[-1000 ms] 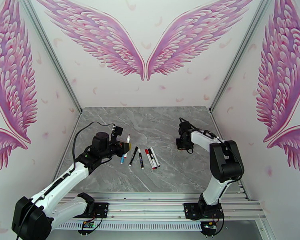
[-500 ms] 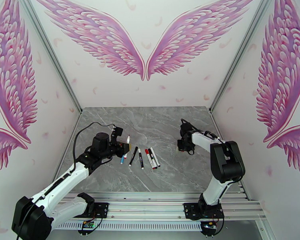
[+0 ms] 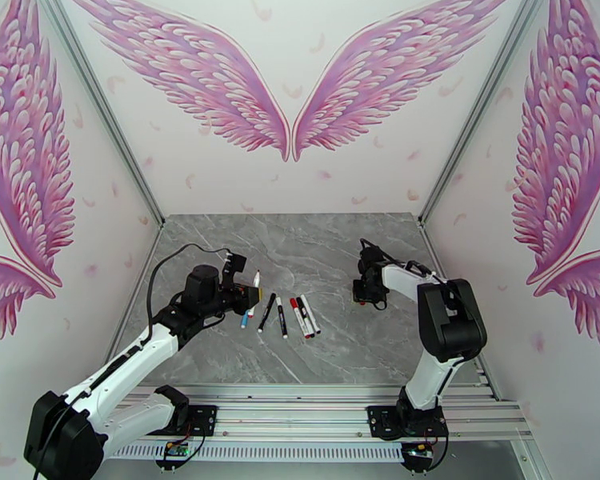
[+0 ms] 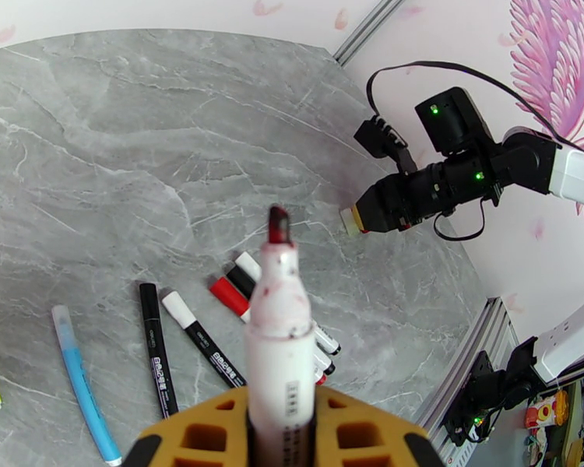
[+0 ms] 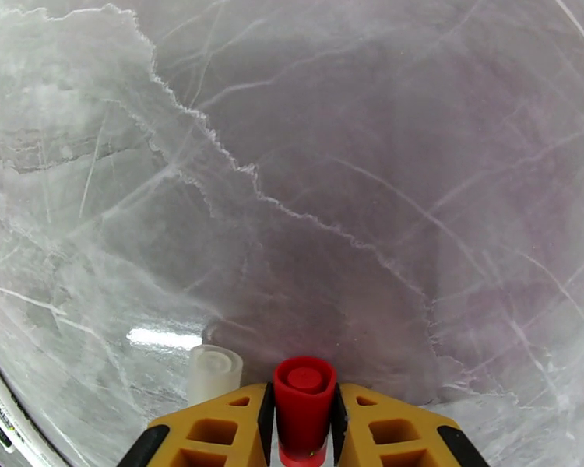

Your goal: Open the pen caps

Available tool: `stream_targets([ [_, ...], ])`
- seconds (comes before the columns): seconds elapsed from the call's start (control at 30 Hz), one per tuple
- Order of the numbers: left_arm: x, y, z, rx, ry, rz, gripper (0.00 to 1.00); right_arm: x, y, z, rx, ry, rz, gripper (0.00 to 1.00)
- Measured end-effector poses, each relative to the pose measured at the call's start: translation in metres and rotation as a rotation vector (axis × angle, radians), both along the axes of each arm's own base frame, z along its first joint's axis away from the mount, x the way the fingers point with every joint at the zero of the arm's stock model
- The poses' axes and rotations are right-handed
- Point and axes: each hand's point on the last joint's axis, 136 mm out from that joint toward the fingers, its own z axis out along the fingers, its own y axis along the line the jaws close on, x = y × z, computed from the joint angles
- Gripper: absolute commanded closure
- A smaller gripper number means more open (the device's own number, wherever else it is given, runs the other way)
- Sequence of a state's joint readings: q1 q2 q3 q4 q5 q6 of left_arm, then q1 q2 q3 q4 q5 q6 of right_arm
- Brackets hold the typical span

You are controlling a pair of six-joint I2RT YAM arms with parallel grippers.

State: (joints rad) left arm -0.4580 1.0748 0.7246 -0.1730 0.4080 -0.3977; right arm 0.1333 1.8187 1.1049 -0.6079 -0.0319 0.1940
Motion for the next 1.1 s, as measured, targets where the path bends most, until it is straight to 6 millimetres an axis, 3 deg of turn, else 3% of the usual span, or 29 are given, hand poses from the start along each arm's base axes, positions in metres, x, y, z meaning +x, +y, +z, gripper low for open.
stream_targets([
  [0.3,0.0,0.0,-0.002,0.003,0.004,0.0,1.0,0.0,0.001,0.001,0.007,-0.003,-0.003,0.68],
  [0.43,0.0,0.001,-0.004,0.011,0.01,0.008,1.0,0.001,0.001,0.012,0.015,-0.033,-0.017,0.66],
  [0.63,0.001,0.008,-0.014,0.053,0.04,0.041,1.0,-0.006,0.005,0.045,0.036,-0.119,-0.028,0.61],
  [0.8,0.007,0.02,-0.034,0.143,0.086,0.098,1.0,-0.016,0.016,0.078,0.082,-0.226,-0.019,0.5],
  [1.0,0.021,0.041,-0.064,0.284,0.147,0.191,1.0,-0.03,0.044,0.118,0.215,-0.371,0.034,0.36],
  [1.1,0.03,0.054,-0.075,0.356,0.165,0.238,0.99,-0.039,0.062,0.133,0.289,-0.421,0.078,0.24],
])
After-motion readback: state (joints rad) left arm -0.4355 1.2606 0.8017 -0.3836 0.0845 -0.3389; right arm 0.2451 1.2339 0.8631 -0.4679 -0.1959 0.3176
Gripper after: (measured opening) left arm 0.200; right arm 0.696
